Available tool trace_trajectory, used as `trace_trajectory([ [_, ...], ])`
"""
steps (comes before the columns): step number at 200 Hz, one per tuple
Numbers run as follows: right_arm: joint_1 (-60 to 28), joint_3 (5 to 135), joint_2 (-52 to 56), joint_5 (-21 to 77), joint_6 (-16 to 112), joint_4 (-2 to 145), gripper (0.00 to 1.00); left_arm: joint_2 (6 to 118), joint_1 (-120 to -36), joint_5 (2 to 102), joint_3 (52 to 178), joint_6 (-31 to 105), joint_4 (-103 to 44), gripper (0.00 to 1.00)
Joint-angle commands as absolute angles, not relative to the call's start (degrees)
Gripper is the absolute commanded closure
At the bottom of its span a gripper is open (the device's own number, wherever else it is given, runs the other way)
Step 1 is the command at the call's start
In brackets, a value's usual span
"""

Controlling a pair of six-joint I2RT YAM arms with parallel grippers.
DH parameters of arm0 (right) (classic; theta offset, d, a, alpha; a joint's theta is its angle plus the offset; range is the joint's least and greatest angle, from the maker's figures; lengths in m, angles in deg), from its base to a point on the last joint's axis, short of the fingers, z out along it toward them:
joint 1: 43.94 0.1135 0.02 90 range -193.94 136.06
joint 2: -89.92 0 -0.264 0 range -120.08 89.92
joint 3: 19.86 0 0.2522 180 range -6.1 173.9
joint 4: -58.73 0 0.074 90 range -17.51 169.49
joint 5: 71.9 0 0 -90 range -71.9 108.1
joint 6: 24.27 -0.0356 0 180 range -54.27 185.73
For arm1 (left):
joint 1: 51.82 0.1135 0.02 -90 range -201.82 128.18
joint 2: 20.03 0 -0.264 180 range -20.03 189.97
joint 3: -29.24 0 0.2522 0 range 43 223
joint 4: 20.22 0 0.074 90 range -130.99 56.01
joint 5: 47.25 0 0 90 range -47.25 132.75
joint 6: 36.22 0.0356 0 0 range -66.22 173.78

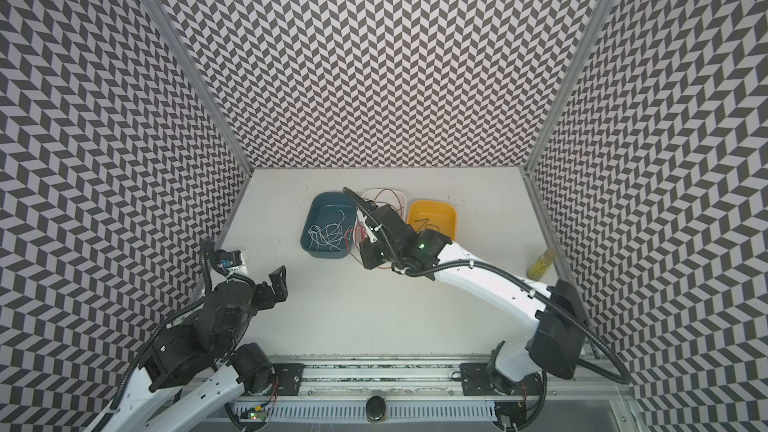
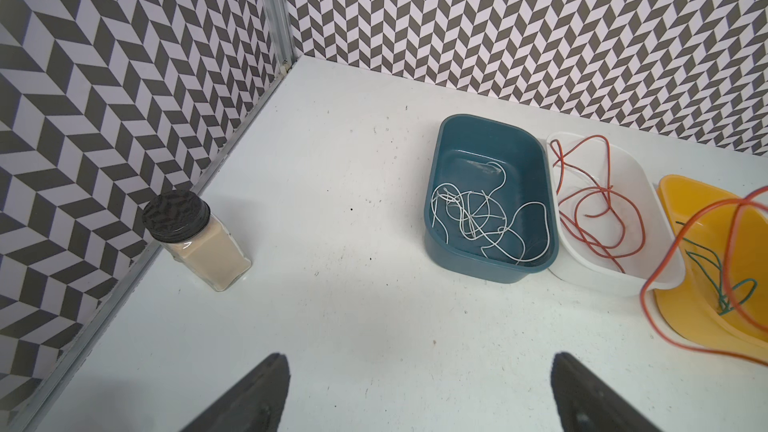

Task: Untangle the cables
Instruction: 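Lift the red wire with the right gripper over the white tub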

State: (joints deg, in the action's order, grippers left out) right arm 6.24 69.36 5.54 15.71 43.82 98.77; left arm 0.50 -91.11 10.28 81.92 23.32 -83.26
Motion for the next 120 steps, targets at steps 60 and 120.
trace_trajectory([
  [60, -4.0, 81.2, -1.0, 18.5, 44.8, 100.2, 1.00, 1.3, -90.8, 9.8, 81.6, 23.1, -82.9, 0.00],
  [120, -9.6, 90.0, -14.6, 20.3, 44.9, 100.7, 1.00, 1.8, -90.8, 9.9, 81.6, 23.2, -82.8, 0.00],
])
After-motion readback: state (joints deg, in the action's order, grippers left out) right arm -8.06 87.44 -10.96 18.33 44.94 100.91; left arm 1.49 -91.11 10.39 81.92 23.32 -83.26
